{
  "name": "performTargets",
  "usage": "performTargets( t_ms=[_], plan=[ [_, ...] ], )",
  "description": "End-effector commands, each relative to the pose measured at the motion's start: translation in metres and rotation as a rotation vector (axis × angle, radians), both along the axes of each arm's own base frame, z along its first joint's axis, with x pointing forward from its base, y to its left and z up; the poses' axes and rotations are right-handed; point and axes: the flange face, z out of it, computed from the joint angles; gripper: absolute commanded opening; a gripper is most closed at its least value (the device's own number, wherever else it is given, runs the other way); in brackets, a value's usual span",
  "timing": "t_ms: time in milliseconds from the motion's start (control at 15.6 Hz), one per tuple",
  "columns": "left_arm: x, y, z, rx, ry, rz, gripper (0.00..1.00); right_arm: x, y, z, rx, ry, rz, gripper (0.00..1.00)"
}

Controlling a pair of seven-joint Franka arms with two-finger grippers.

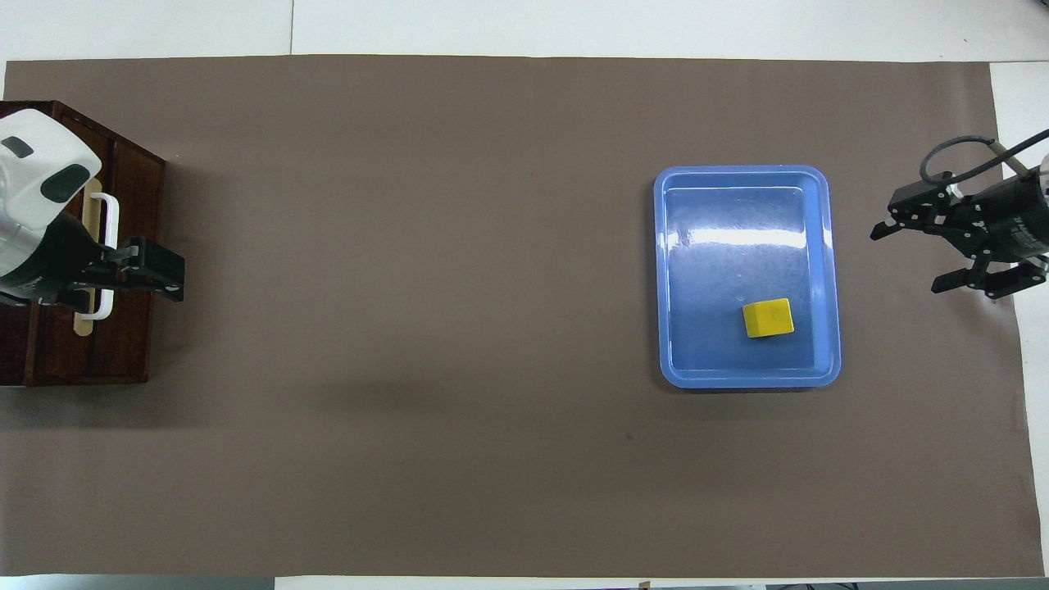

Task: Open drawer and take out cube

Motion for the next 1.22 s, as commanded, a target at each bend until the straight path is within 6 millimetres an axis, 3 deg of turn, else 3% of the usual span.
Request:
performTargets(
  t_ms=[0, 257, 449, 642, 1027, 1155],
  plan=[
    [-0.006, -0.002, 0.004, -0.009, -0.003, -0.009, 1.00, -0.007, 0.000, 0.041, -0.059, -0.079, 0.267, 1.00],
    [-0.002, 0.000, 0.005, -0.013, -0.032, -0.003, 1.00, -0.030, 0.015, 0.087, -0.130, -0.148, 0.500, 1.00],
    [-0.002, -0.001, 0.005, -0.013, -0.034, -0.005, 1.00, -0.044, 0.018, 0.108, -0.193, -0.156, 0.662, 1.00],
    [-0.001, -0.001, 0.006, -0.014, -0.043, -0.004, 1.00, -0.038, 0.028, 0.110, -0.229, -0.181, 0.749, 1.00],
    [0.000, 0.001, 0.007, -0.015, -0.049, -0.002, 1.00, -0.029, 0.033, 0.061, -0.192, -0.114, 0.664, 1.00],
    [0.001, 0.001, 0.006, -0.015, -0.049, 0.001, 1.00, -0.026, 0.040, 0.062, -0.199, -0.126, 0.677, 1.00]
  ],
)
